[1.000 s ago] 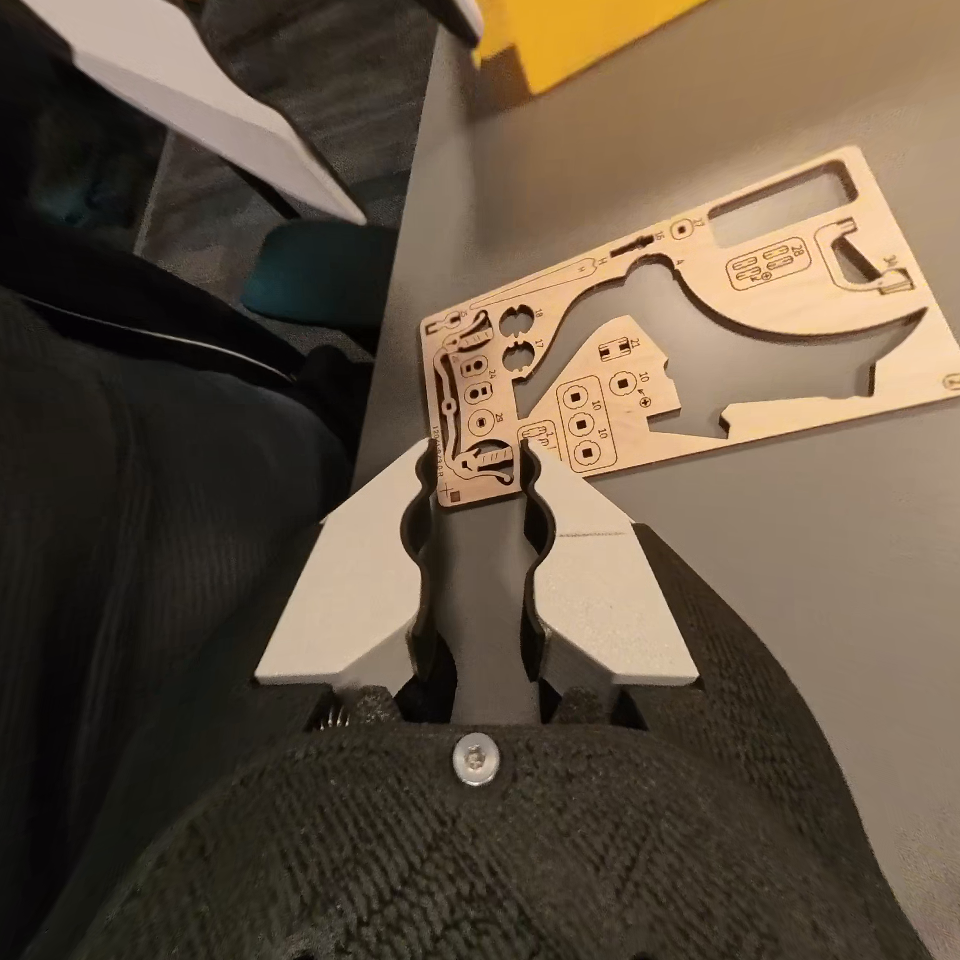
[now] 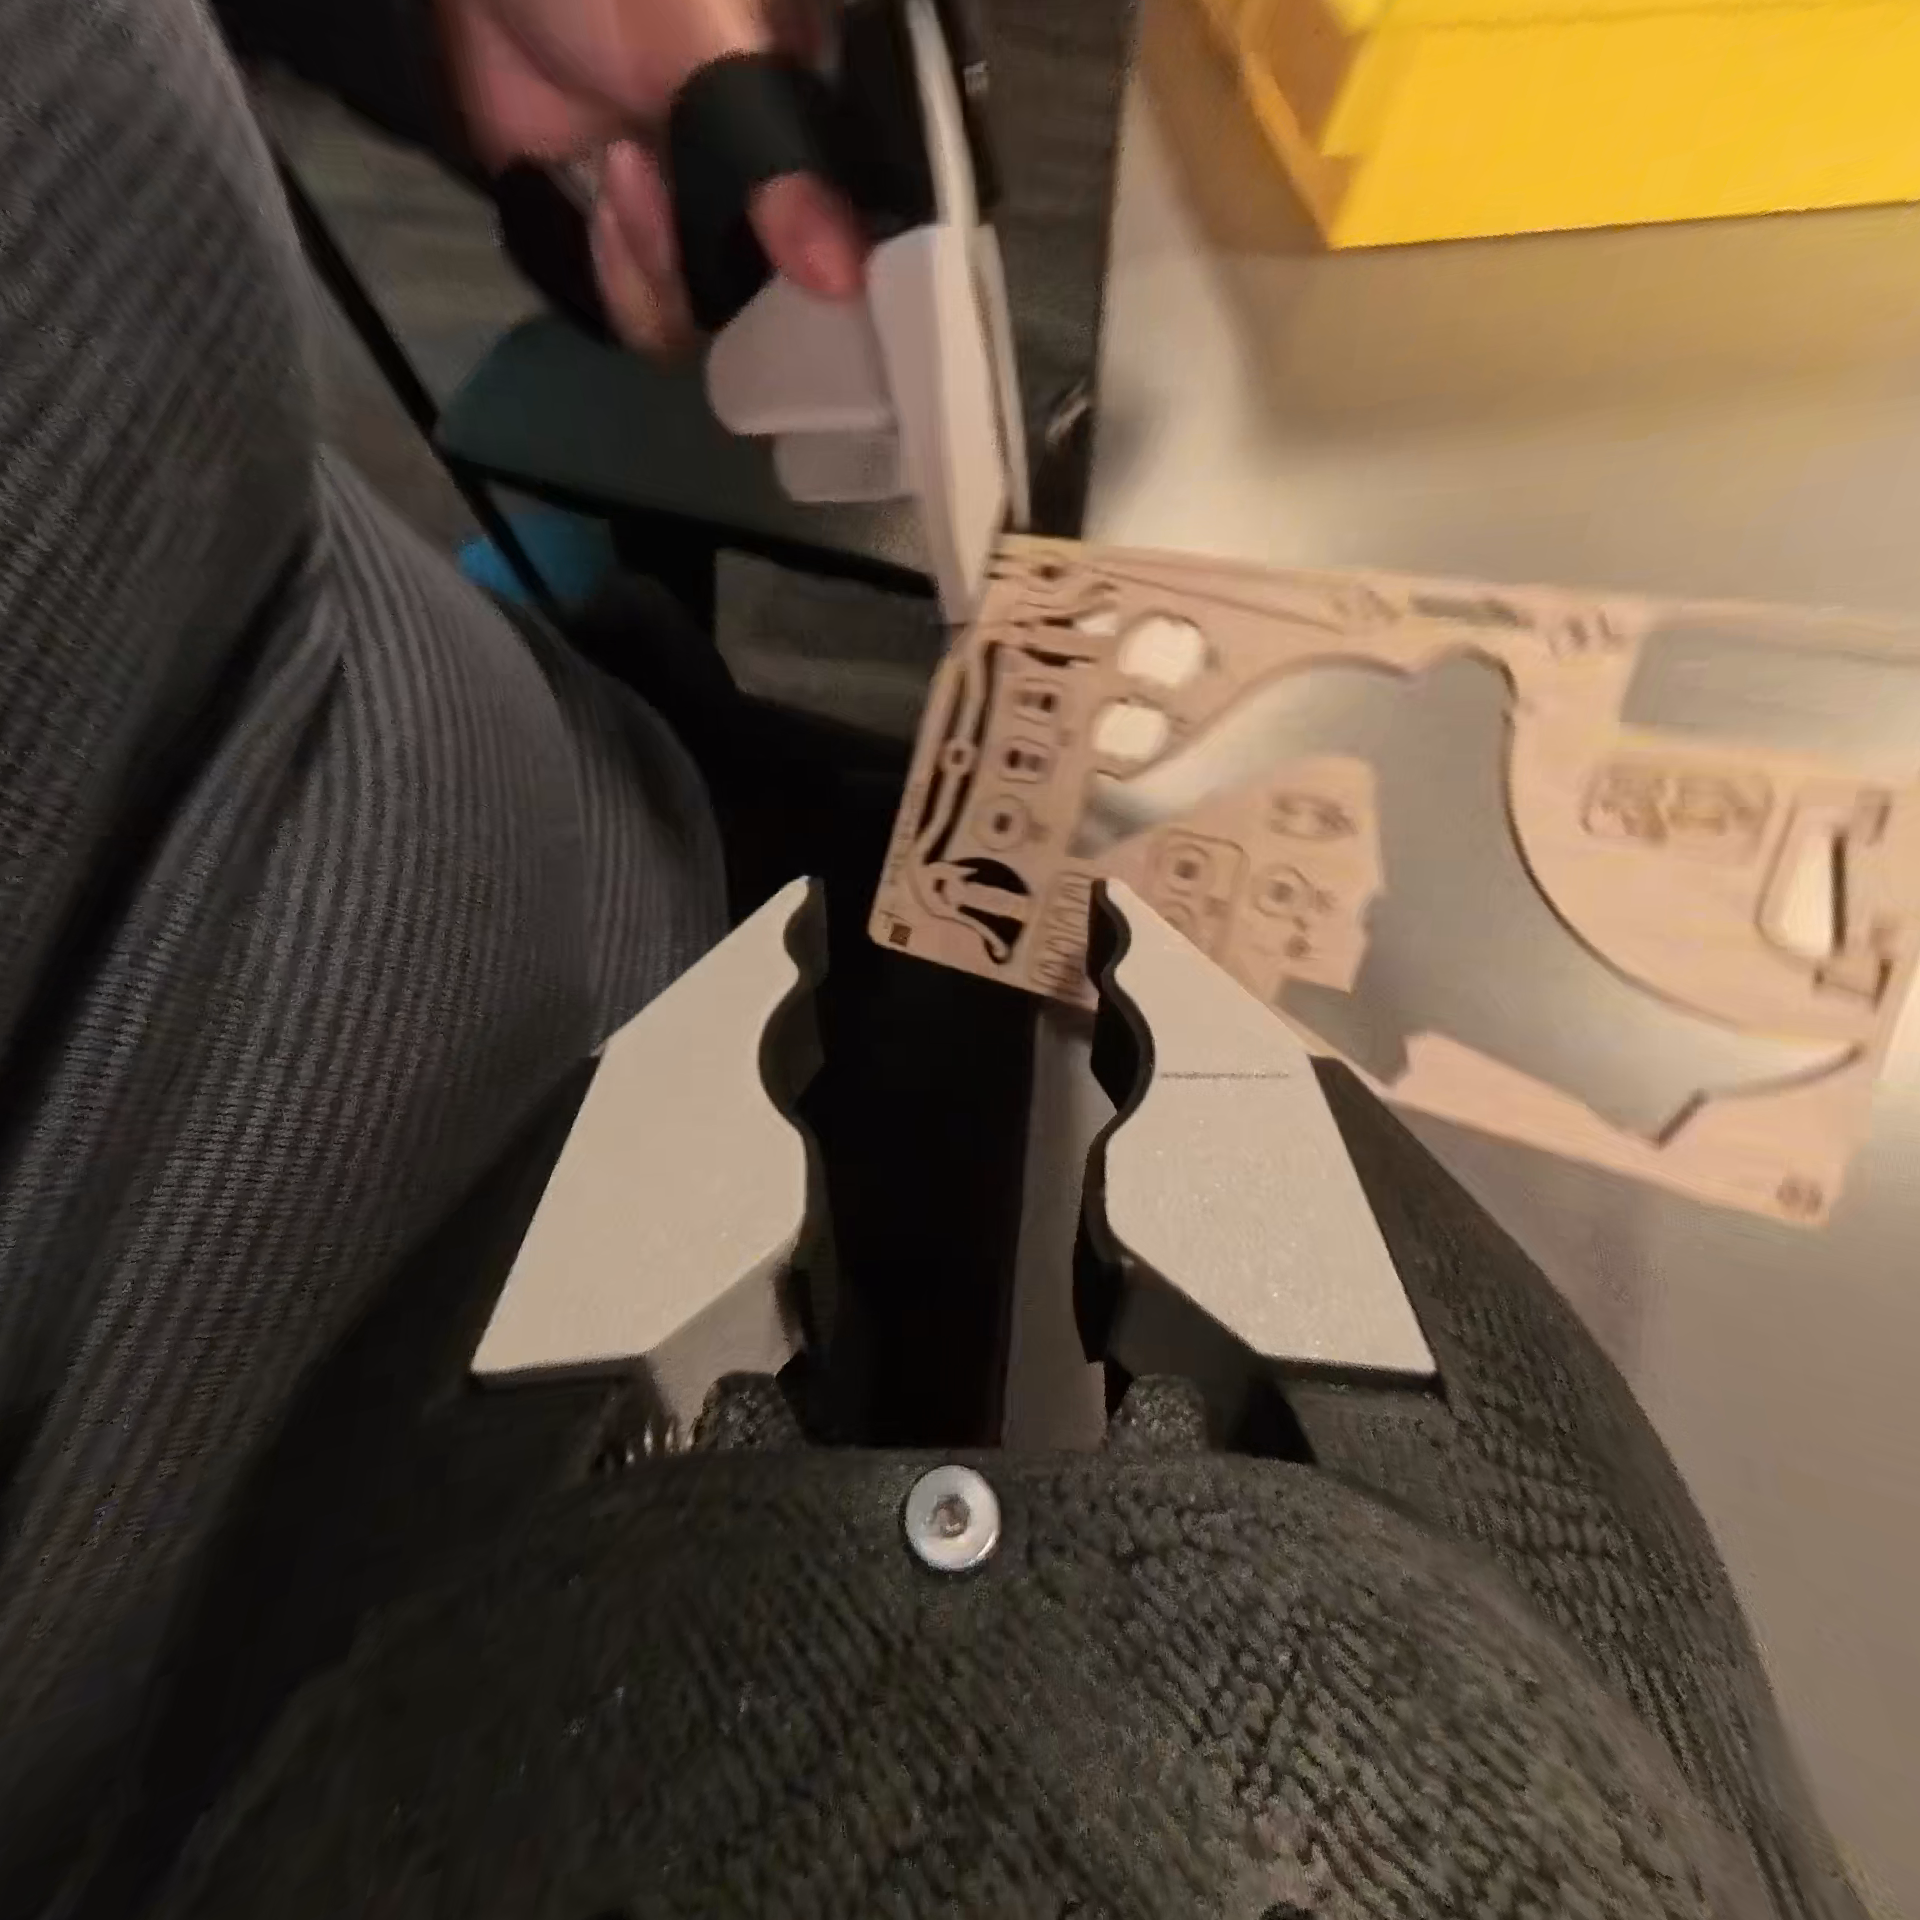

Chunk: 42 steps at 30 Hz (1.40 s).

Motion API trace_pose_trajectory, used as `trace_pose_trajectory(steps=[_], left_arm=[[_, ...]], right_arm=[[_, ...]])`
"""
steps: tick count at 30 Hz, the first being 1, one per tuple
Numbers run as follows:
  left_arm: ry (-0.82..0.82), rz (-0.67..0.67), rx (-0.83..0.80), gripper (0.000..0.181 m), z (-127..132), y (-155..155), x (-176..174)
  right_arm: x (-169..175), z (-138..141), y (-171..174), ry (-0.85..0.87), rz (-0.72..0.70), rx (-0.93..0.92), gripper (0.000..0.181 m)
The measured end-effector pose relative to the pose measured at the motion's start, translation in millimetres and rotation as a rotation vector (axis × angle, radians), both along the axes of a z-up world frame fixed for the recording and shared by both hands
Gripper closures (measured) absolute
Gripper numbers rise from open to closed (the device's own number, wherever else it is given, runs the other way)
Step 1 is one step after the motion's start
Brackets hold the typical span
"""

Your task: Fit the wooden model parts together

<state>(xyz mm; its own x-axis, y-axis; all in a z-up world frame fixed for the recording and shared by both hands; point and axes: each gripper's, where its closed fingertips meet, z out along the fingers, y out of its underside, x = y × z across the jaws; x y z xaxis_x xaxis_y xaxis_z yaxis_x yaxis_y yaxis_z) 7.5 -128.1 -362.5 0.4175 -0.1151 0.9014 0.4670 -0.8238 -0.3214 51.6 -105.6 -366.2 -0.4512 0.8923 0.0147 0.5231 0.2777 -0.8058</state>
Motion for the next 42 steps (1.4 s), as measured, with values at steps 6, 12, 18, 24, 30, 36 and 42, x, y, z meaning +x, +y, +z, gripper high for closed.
trace_pose_trajectory(steps=[6,12,18,24,30,36,42], left_arm=[[0.083,0.003,0.388,0.179,53,12,7],[0.106,0.229,0.588,0.179,81,68,-12],[-0.011,0.352,0.727,0.18,111,110,-18],[-0.051,0.218,0.677,0.18,94,141,11],[0.202,0.073,0.66,0.123,96,195,1],[0.184,-0.336,0.614,0.167,83,205,57],[0.062,-0.278,0.541,0.18,68,216,62]], right_arm=[[-3,58,88,0.344,-0.571,-0.302,0.125],[5,91,135,0.562,-0.775,-0.593,0.113],[9,98,163,0.656,-0.753,-0.828,0.112],[2,129,174,0.659,-0.423,-1.115,0.178],[9,115,185,0.444,-0.336,-0.978,0.181],[8,94,183,0.308,-0.261,-0.96,0.18],[5,83,203,0.385,-0.4,-0.926,0.172]])
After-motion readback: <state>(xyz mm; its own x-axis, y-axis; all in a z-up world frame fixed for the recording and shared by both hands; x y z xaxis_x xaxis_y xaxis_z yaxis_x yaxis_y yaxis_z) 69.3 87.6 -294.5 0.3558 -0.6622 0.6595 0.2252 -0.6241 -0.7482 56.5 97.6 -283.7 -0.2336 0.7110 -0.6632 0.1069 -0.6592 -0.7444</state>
